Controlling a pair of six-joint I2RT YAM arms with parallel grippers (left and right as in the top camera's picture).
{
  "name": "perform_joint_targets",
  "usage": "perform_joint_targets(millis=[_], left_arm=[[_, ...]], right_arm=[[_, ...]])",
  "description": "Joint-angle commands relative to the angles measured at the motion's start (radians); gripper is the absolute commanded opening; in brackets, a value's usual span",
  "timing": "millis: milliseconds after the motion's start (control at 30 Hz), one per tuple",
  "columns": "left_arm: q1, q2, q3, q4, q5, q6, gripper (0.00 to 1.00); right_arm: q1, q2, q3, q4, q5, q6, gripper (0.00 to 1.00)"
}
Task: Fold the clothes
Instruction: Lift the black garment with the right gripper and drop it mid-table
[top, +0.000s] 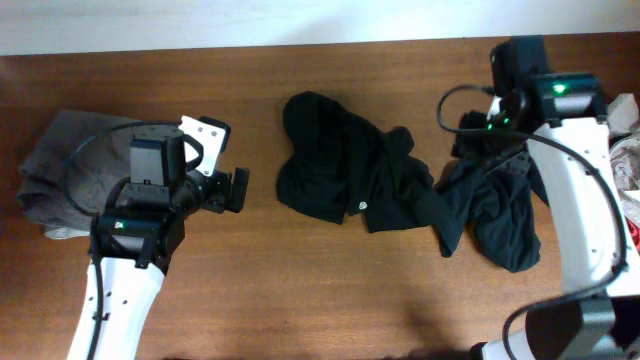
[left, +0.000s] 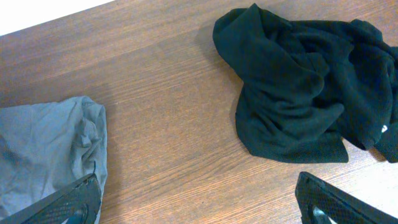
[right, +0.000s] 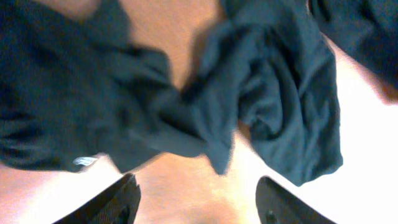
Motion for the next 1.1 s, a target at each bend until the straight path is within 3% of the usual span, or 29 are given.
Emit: perform_joint_targets(millis=[0,33,133,200,400,667,833,967,1067], left_arm=[[0.0,0.001,0.022,0.003,-0.004,-0.002,1.0],[0.0,0.001,0.022,0.003,-0.004,-0.002,1.0],[0.0,0.002,0.022,0.003,-0.004,-0.002,1.0],[0.0,0.002,0.022,0.003,-0.004,-0.002,1.0],[0.0,0.001,0.022,0.003,-0.004,-0.002,1.0],[0.0,0.002,0.022,0.003,-0.004,-0.002,1.0],[0.0,0.001,0.022,0.003,-0.004,-0.002,1.0],[0.0,0.001,0.022,0.003,-0.004,-0.002,1.0],[0.0,0.001,0.022,0.003,0.001,-0.002,1.0]], right_arm=[[-0.041,0.033,-0.172,0.092,0.056,0.026,0.44],[-0.054,0.033,-0.232,0.141,0.038,0.03,0.32],[-0.095,0.033,-0.397,0.274,-0.021,0.042,0.11],[-0.128,0.033,-0.493,0.351,-0.03,0.067,0.04],[-0.259,0.033,-0.665,0.526,-0.027,0.095,0.04],[-0.493,0.033,-0.666,0.543,0.211,0.155,0.04],[-0.597,0.022,-0.616,0.522,0.097,0.176,0.04],[-0.605,-0.009,-0.55,0.474,0.044,0.168,0.04],[-0.597,-0.046,-0.481,0.418,-0.105,0.093,0.04]])
